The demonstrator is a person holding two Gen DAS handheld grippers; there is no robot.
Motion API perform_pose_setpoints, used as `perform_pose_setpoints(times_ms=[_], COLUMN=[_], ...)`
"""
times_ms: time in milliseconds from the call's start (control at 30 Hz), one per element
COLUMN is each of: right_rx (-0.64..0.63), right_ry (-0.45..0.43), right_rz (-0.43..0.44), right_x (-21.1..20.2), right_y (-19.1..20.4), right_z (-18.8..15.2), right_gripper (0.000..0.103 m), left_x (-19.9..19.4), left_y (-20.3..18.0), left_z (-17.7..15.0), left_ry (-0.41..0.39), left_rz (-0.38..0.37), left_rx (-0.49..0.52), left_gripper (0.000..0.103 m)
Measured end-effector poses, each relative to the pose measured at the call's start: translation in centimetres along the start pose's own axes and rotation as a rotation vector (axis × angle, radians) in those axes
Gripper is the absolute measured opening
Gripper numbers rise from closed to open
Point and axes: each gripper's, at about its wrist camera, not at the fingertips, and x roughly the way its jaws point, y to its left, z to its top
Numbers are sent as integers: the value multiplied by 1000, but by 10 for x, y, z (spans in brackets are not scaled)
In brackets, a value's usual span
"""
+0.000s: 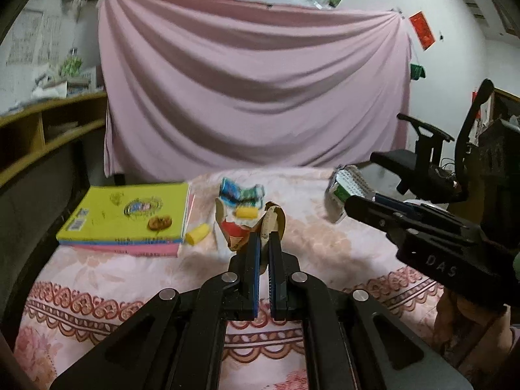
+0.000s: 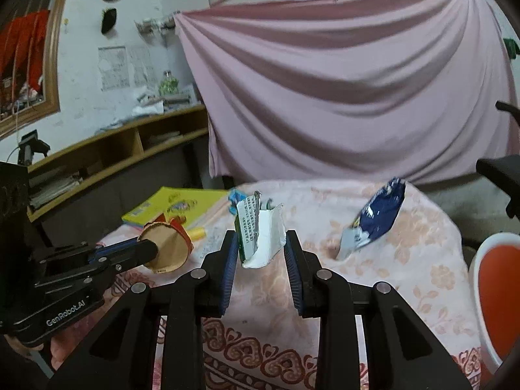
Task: Collect trash
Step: 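Lift both held items and carry them over the orange basin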
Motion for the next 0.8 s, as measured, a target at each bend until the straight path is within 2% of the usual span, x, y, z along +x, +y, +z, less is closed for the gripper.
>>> perform_pose_setpoints(times_ms=[433,633,800], right_rx=[-29,-49,-44], right_ry=[-253,-346,-401], right_rz=[-96,-172,-238], right_x=[-56,-83,-103], right_y=[-17,-27,-44], right_z=[20,28,31], right_gripper=[27,27,27], left_x=[-30,-33,-31], left_y=[-50,-85,-112], left_z=[31,50,62], left_ry=[-220,-307,-338], left_rz=[6,-42,-96], left_rx=[128,171,198], left_gripper=[3,3,3])
